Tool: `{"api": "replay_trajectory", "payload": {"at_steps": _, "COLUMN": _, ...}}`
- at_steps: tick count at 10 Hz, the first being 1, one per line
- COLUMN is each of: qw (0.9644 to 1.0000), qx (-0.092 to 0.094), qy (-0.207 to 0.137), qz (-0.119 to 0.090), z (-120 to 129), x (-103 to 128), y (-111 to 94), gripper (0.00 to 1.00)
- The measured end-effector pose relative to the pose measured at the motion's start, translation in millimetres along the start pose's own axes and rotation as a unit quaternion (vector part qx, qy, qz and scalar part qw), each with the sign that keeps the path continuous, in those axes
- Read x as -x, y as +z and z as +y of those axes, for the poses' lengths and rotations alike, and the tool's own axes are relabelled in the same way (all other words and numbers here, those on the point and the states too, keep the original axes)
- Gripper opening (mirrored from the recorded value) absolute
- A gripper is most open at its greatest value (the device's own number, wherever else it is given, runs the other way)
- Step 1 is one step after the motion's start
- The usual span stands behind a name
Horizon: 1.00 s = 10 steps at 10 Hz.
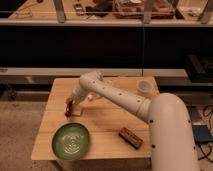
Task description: Place the pepper on the white sponge
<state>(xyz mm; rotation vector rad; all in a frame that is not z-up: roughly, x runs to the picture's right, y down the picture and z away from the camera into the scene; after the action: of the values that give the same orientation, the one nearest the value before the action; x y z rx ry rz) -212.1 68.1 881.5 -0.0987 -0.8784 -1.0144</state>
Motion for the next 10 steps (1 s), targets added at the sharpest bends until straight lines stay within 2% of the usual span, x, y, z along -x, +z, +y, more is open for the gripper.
{"api": "replay_trajectory", "payload": {"at_steps": 3, "qw": 0.9999, "qx": -0.007, "qy": -0.014, "qz": 0.002, "z": -1, "x": -5, "y": -5, "gripper": 0.01}}
{"api": "replay_trajectory", "payload": {"at_steps": 9, "qw": 0.9998, "qx": -0.002, "qy": -0.017, "qz": -0.002, "z": 9, "x": -10, "y": -9, "gripper": 0.01}}
{"api": "replay_trajectory", "payload": {"at_steps": 10, "qw": 0.9998, "qx": 0.001, "qy": -0.020, "qz": -0.002, "z": 12, "x": -11, "y": -10, "gripper": 0.04}}
